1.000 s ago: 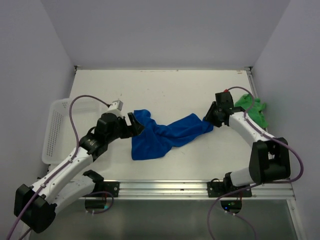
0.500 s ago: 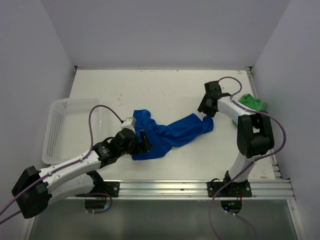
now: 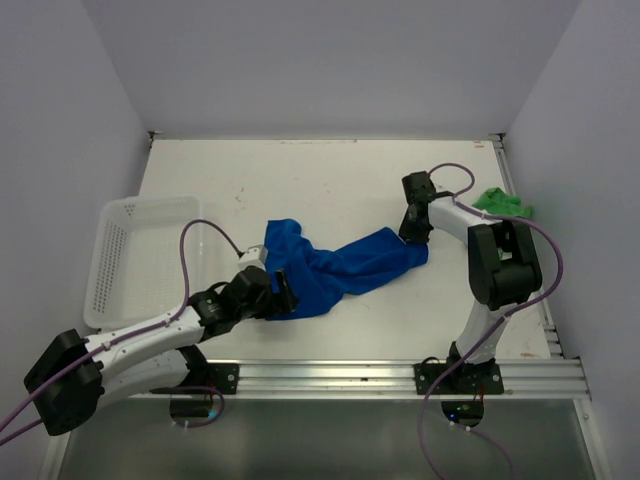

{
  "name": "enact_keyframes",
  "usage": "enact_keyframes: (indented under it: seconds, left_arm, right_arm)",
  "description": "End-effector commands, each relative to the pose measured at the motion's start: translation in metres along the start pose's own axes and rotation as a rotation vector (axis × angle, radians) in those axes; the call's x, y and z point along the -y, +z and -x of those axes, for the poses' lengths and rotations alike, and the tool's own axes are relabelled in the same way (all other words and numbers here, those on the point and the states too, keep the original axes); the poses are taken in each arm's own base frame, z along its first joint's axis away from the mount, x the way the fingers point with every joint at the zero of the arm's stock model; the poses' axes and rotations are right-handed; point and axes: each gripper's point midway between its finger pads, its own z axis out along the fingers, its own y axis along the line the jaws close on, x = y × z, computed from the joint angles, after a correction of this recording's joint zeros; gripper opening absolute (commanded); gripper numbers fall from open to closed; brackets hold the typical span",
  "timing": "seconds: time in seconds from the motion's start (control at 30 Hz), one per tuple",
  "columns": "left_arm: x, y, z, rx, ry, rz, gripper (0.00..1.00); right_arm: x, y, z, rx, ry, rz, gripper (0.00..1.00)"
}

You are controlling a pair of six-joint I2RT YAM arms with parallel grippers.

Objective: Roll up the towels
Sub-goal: Flatten the towel

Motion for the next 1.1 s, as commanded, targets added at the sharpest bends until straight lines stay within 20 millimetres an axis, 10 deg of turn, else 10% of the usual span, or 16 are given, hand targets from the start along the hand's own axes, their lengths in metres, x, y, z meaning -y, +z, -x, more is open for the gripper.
enact_keyframes:
  seconds: [0.0,0.13,0.63,1.07]
  left_arm:
    - [0.009,0.003,0.007,0.044,-0.03,-0.039,0.86]
    - [0.002,0.007,-0.006,0.014,-0.058,-0.038,0.86]
    - [-0.019,0.013,-0.012,0.024,-0.037,0.044,0.79]
    - [-0.023,0.002,-0.01,0.041,-0.063,0.047,0.77]
  right_arm:
    - [0.008,-0.001,0.0,0.008,-0.026,-0.041,0.24]
    - [0.006,-0.011,0.009,0.022,-0.033,-0.035,0.0]
    - [0.029,-0.085,0.029,0.158,-0.004,0.016,0.0]
    - [0.093,-0.097,0.004,0.203,0.195,0.086,0.0]
